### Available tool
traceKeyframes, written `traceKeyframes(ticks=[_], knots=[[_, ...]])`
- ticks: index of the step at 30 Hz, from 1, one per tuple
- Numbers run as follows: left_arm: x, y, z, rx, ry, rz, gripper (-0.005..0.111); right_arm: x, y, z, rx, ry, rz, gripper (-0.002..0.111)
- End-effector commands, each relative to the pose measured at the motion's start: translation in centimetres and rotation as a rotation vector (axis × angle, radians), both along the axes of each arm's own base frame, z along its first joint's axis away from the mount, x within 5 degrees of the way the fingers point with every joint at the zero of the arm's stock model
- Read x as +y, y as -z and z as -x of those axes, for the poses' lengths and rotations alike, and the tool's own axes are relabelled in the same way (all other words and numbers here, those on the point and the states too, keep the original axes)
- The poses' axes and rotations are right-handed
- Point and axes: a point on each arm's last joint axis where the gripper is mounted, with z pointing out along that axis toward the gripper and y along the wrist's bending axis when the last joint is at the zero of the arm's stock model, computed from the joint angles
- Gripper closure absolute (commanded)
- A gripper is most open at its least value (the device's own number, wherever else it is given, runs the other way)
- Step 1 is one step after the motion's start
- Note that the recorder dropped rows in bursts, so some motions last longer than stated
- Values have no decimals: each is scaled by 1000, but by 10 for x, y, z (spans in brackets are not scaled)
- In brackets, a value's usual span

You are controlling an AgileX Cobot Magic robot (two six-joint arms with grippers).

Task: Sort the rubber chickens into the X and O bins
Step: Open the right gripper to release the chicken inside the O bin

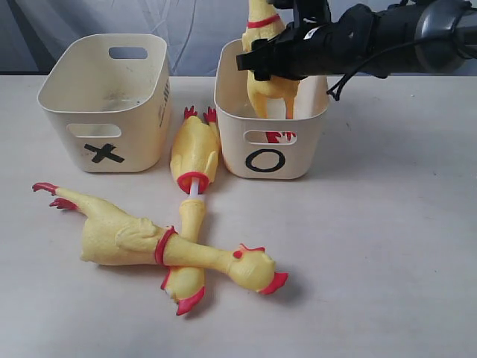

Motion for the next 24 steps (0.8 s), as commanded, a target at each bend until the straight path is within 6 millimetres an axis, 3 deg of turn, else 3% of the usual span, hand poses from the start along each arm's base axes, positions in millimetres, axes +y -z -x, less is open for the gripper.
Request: traceKeyframes(ticks=[1, 5, 14, 18, 24], knots=[[0, -2, 0, -16, 1, 7, 107, -5, -38, 8, -106, -21, 8, 60], [0, -2, 0, -16, 1, 7, 107, -6, -48, 13, -100, -38, 11, 40], [0, -2, 0, -16, 1, 7, 107, -5, -43, 15, -57, -54, 23, 39], [0, -2, 0, -16, 1, 7, 107, -6, -44, 15, -63, -52, 21, 30], [0, -2, 0, -16, 1, 7, 107, -5, -43, 15, -59, -50, 18, 29]])
